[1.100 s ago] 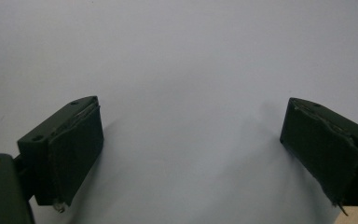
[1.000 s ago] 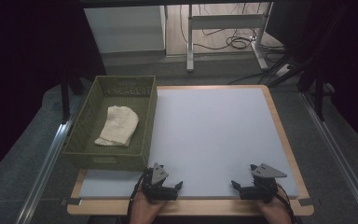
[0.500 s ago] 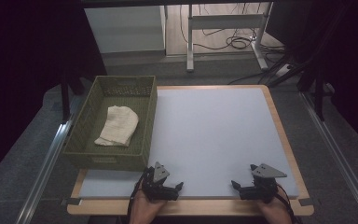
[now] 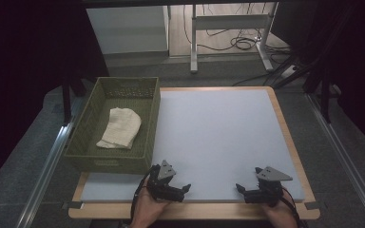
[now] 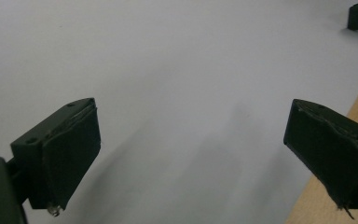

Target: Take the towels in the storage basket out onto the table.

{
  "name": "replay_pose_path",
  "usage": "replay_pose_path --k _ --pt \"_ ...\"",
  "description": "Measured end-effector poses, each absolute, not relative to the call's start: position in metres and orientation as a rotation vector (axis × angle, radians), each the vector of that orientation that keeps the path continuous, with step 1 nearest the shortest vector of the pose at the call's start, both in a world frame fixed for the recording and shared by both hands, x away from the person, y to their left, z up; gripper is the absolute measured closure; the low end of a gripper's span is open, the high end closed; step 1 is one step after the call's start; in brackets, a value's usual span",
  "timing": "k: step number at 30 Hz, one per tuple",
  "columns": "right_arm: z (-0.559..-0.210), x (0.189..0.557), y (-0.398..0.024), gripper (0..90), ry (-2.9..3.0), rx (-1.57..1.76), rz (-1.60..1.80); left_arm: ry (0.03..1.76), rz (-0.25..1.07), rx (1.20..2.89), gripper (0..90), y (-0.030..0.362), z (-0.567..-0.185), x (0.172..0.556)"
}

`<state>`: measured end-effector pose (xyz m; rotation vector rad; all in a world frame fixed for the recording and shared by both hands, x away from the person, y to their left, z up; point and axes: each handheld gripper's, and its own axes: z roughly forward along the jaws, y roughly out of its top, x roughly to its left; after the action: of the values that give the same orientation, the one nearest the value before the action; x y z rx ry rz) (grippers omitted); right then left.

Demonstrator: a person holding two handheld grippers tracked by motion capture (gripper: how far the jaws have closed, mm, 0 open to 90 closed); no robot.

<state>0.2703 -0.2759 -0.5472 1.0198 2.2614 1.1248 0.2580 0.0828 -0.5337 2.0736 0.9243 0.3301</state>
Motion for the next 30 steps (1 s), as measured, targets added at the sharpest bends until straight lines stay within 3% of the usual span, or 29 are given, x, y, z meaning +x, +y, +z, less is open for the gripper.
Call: replay_pose_path --k 30 --pt "-0.547 0.270 -0.276 1.7 2.264 1.016 1.124 0.876 0.315 2.167 0.6 0.062 -0.508 0.301"
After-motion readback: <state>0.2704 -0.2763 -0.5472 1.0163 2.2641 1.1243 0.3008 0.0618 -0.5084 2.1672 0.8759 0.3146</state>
